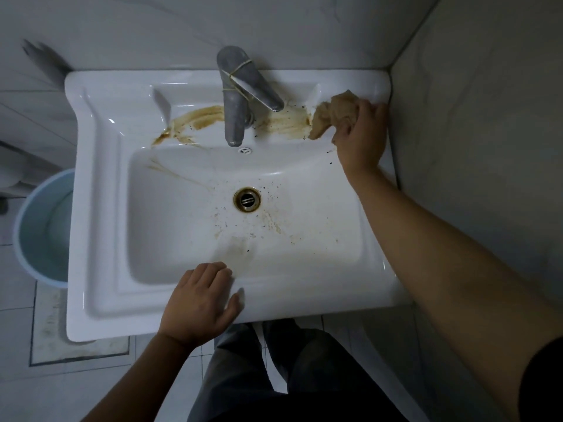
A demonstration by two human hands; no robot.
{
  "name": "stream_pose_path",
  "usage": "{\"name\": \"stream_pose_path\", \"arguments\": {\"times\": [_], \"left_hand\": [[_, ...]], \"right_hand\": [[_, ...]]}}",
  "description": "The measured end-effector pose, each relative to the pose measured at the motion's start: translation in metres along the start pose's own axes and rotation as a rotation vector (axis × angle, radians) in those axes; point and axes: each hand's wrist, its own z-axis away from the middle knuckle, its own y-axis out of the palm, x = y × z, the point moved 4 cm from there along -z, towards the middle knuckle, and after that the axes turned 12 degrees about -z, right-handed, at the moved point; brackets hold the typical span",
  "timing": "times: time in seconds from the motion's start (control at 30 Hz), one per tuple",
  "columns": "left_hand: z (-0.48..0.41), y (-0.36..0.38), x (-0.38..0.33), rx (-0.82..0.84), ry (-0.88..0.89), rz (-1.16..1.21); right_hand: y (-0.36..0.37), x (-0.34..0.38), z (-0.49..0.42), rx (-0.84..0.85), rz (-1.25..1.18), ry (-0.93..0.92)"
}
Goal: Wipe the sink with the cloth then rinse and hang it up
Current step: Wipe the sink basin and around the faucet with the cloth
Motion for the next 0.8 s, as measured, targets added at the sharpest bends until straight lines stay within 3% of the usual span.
{"name": "stream_pose_path", "arguments": {"times": [0.1, 0.23, 0.4, 0.6, 0.8], "left_hand": [[-0.001, -0.001, 0.000, -0.004, 0.006, -0.005], [-0.001, -0.001, -0.001, -0.006, 0.015, -0.008], [-0.002, -0.002, -0.002, -0.005, 0.015, -0.017], [0.000, -0.001, -0.001, 0.002, 0.004, -0.019], [0.000, -0.001, 0.000, 0.001, -0.002, -0.007]], "right_hand": [[0.020, 0.016, 0.008, 0.021, -0.015, 0.002], [0.055, 0.050, 0.040, 0.200, -0.002, -0.231], [0.045, 0.044, 0.029, 0.269, 0.060, -0.408], [-0.006, -0.021, 0.004, 0.149, 0.159, -0.319], [0.006, -0.007, 0.011, 0.102, 0.266, -0.222]]}}
